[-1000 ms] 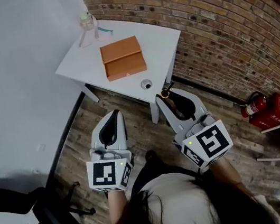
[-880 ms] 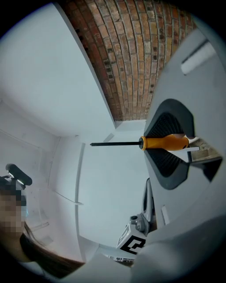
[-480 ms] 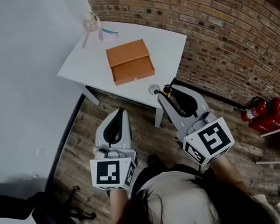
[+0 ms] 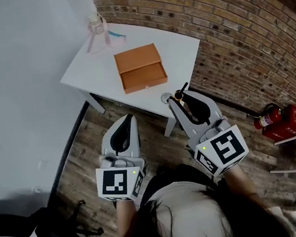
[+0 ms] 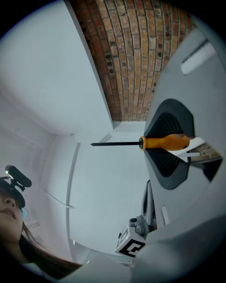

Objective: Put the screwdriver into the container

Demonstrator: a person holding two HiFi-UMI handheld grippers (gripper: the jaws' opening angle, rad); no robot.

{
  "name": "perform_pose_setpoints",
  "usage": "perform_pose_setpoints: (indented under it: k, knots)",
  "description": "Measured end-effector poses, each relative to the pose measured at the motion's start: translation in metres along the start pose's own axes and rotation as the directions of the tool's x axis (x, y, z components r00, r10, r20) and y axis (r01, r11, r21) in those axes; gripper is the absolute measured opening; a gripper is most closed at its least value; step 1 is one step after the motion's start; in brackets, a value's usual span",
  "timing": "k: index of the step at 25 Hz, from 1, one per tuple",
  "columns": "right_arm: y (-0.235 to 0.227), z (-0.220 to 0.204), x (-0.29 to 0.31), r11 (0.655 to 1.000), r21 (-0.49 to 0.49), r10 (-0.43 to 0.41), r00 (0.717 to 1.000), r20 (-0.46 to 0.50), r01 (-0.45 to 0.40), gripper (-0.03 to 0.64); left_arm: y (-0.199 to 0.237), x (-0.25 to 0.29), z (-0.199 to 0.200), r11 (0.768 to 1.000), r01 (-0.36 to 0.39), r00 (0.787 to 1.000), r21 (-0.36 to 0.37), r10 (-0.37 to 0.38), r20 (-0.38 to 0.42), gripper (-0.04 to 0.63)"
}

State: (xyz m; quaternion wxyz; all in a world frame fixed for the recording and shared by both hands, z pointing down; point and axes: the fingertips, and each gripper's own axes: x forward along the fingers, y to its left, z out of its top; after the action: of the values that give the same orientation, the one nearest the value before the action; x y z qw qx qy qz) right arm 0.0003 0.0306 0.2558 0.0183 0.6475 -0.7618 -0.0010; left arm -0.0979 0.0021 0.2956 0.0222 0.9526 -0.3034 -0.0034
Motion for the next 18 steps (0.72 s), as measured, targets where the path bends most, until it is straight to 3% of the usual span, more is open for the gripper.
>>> perform_pose_setpoints:
  k: [18]
  knots:
    - [-0.031,-0.011,0.042,1.0,0.018,0.023,1.0,-0.013,-0.023,0.078,0.024,0.037,-0.002,1.0,-0.025,1.0,0.0,0.025,0.004,0.0]
